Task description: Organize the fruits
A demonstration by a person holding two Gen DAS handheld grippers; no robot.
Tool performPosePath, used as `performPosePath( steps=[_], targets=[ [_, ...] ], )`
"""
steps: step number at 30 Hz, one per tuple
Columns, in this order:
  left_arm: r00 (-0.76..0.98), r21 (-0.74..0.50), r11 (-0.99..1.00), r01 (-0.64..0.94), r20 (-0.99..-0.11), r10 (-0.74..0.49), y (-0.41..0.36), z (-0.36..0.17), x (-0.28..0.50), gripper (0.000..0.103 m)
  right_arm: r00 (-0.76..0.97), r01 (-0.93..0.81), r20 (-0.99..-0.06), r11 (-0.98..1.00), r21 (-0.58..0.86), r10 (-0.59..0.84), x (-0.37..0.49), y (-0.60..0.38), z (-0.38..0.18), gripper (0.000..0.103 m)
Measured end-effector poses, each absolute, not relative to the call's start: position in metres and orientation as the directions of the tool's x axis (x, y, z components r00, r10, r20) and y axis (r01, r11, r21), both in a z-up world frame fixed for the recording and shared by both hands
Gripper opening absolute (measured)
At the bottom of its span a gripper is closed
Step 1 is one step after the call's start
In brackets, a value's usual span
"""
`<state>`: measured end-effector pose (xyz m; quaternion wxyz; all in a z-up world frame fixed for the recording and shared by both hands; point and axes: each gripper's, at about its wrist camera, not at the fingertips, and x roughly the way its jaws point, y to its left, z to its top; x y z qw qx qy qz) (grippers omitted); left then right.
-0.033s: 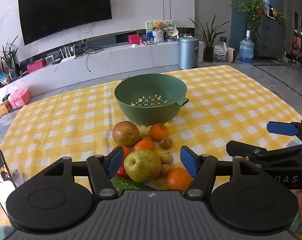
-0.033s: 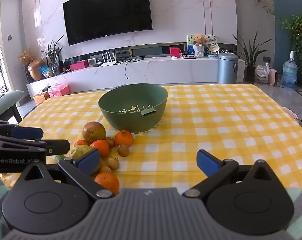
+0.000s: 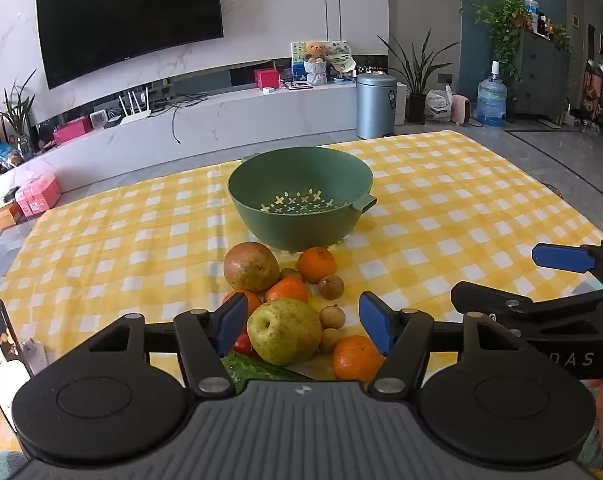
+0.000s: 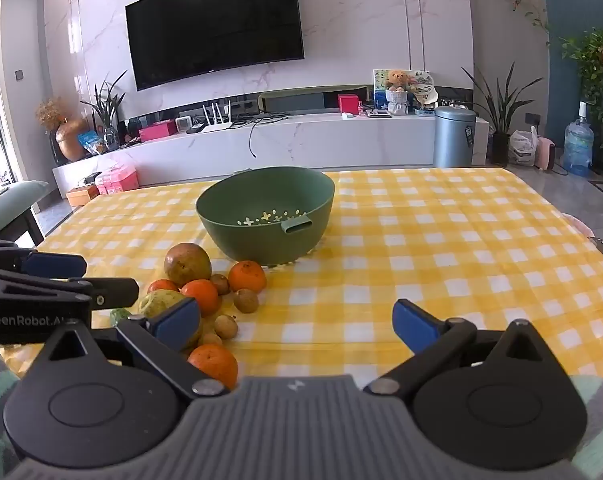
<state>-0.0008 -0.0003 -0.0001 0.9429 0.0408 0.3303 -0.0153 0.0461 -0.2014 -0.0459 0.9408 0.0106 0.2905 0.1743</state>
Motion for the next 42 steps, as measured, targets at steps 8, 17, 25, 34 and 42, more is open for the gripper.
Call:
performPosePath(
  steps=[8,17,25,34,42],
  targets=[
    [0.782,0.077,0.996,0.051,-0.623,0.008,0.0016,0.0009,-0.0026,0.075,0.77,-0.32,-0.544,0.939,0.124,0.334,0.047,-0.2013,-0.0471,0.099],
    [0.778,0.047,0.998,0.031,-0.628,0.005,0.0047,0.0026,0.0,0.075,0.767,-0.321,-0.548,0.939,0.121,0.332,0.0472,-0.2003,-0.0477,0.099],
    [0.778,0.043,0.999,0.029,-0.629,0.005,0.0057,0.0036,0.0008,0.075,0.767,-0.318,-0.551,0.94,0.12,0.33,0.0477,-0.2021,-0.0476,0.099],
    [0.772,0.043,0.999,0.023,-0.635,0.009,0.0056,0.0022,0.0012,0.075,0.765,-0.318,-0.554,0.941,0.119,0.328,0.0483,-0.2028,-0.0515,0.099],
    [0.77,0.043,0.999,0.024,-0.638,0.009,0.0043,0.0005,0.0003,0.075,0.764,-0.317,-0.556,0.941,0.118,0.328,0.0489,-0.2032,-0.0528,0.099]
  ],
)
